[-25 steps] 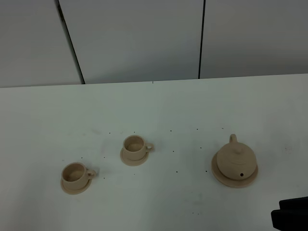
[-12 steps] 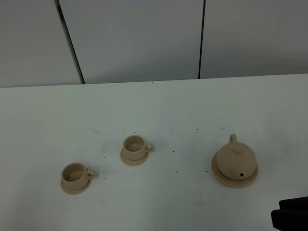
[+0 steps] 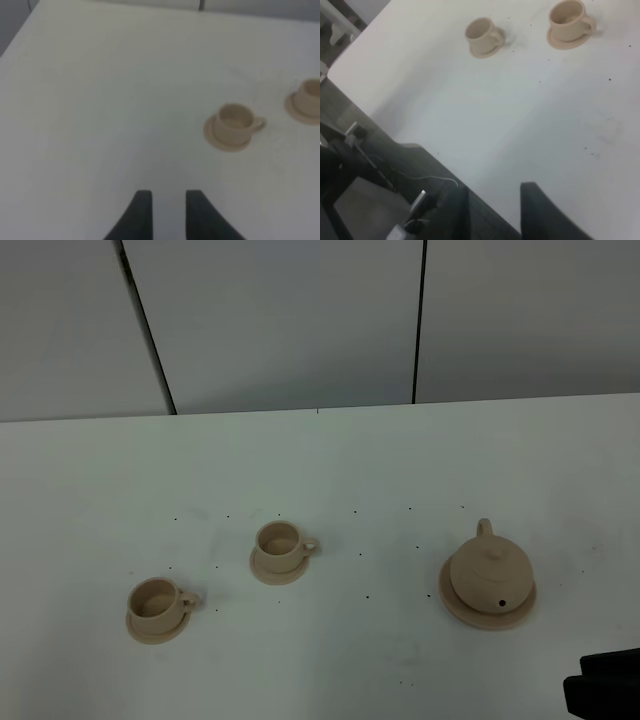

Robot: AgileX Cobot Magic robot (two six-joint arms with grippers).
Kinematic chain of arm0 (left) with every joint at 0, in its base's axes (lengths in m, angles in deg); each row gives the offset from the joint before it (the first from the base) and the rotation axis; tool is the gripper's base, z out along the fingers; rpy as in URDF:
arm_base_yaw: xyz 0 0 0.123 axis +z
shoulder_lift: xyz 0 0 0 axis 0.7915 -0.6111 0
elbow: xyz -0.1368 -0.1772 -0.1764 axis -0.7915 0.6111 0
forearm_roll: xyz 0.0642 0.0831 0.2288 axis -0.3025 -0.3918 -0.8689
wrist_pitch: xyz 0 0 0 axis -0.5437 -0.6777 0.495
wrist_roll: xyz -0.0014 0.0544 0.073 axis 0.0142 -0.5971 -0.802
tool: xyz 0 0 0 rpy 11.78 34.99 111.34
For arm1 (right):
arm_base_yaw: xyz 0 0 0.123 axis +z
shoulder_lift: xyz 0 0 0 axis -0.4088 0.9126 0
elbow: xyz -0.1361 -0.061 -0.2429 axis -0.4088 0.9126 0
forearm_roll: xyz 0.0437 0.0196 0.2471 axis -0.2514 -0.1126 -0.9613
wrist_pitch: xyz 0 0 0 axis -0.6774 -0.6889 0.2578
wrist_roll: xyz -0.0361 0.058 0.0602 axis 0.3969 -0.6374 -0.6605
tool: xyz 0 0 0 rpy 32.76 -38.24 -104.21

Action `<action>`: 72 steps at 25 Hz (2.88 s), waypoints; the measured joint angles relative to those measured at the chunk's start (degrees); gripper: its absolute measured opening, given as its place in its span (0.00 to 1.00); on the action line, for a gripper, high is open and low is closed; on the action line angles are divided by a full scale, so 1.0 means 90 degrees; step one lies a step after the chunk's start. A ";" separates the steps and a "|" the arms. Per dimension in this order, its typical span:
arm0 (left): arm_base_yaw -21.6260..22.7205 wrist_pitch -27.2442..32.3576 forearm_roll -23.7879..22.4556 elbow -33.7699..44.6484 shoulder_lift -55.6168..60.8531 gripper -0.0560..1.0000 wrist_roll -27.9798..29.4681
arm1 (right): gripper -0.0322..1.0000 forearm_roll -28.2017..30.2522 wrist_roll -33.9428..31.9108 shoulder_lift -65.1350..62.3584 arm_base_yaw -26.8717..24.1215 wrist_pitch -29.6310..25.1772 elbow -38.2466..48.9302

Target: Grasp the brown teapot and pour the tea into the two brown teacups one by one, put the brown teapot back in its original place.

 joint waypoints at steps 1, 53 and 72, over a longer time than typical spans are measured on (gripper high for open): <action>0.0000 -0.0005 0.0015 0.0017 0.0000 0.28 -0.0006 | 0.27 0.0006 0.0000 0.0000 0.0000 0.0000 0.0000; 0.0000 0.0170 0.0473 0.0184 0.0000 0.28 -0.0882 | 0.27 -0.0488 -0.0126 0.5698 0.0000 0.2719 -0.3264; 0.0000 0.0170 0.0473 0.0184 0.0000 0.28 -0.0882 | 0.35 0.3235 -0.2091 0.7969 0.0000 0.0369 -0.6866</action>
